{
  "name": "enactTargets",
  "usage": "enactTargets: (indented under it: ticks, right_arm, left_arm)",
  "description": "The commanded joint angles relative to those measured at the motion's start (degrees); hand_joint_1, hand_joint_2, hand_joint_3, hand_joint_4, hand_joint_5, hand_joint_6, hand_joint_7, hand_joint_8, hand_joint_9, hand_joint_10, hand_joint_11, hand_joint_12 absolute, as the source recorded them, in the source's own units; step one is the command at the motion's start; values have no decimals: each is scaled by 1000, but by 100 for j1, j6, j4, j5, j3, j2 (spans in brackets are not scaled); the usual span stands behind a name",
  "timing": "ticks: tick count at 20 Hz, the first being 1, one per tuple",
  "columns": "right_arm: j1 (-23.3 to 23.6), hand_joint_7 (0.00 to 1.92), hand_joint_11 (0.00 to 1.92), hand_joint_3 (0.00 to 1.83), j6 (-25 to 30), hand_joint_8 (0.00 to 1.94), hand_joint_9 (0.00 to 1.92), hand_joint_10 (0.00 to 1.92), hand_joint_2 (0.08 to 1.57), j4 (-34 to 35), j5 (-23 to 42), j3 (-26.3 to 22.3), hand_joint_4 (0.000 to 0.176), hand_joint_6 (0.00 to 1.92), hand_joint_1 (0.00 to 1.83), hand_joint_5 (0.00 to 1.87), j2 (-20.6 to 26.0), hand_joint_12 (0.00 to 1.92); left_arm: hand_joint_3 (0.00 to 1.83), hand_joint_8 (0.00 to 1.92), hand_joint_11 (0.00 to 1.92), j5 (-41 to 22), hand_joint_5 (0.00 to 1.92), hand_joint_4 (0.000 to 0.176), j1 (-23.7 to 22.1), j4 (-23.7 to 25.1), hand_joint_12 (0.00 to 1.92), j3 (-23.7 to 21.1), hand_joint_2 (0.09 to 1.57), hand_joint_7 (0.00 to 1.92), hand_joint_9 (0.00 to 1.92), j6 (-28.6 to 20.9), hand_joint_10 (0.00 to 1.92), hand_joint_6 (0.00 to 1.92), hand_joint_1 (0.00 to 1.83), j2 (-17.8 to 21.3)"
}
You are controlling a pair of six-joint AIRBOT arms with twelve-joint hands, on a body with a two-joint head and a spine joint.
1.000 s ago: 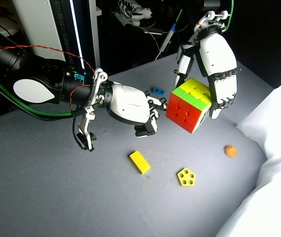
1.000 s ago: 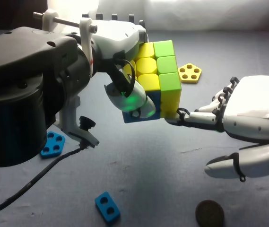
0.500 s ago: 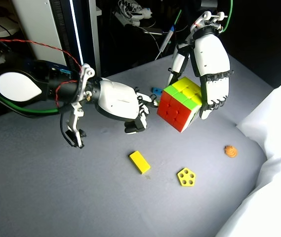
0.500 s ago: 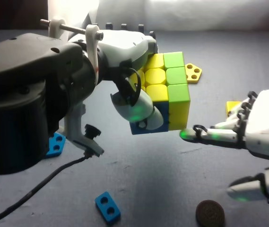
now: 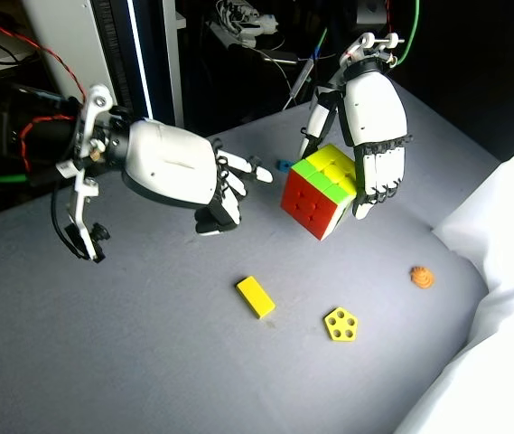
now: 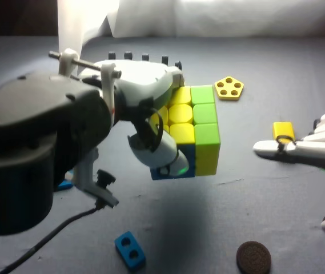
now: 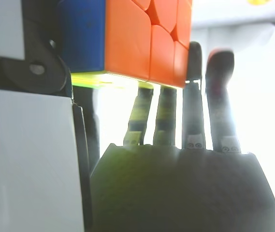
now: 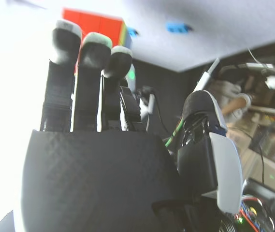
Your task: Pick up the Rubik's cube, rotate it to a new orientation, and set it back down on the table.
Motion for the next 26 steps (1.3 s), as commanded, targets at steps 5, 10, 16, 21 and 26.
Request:
enactTargets:
  ticks: [5, 10, 16, 21, 26]
  right_arm:
    - [575, 0, 0, 0, -93, 10, 0, 18, 1181, 748, -329, 121, 0, 0, 0, 0, -92, 57]
    - [899, 0, 0, 0, -92, 0, 0, 0, 1178, 897, -763, 306, 0, 0, 0, 0, -368, 0]
    - [931, 0, 0, 0, -82, 0, 0, 0, 1189, 897, -755, 301, 0, 0, 0, 0, -379, 0]
    - [998, 0, 0, 0, -81, 0, 0, 0, 1191, 896, -764, 279, 0, 0, 0, 0, -384, 0]
    - [1018, 0, 0, 0, -83, 0, 0, 0, 1189, 878, -777, 263, 0, 0, 0, 0, -384, 0]
  left_arm:
    - [2, 1636, 322, 46, 826, 0, 333, 797, 1850, 35, 1184, 424, 381, -464, 1771, 1247, 1103, 57]
    - [3, 1666, 322, 130, 786, 0, 606, 1031, 1871, 101, 1206, 395, 372, -666, 1794, 1309, 1070, 48]
    - [2, 1702, 307, 130, 782, 0, 847, 1190, 1919, 143, 1207, 388, 359, -850, 1841, 1312, 1098, 18]
    - [0, 1620, 311, 130, 834, 0, 962, 1283, 1862, 183, 1183, 418, 374, -994, 1775, 1233, 1083, -37]
    - [2, 1659, 297, 129, 801, 0, 1011, 1320, 1883, 202, 1199, 409, 362, -1051, 1783, 1281, 1096, -56]
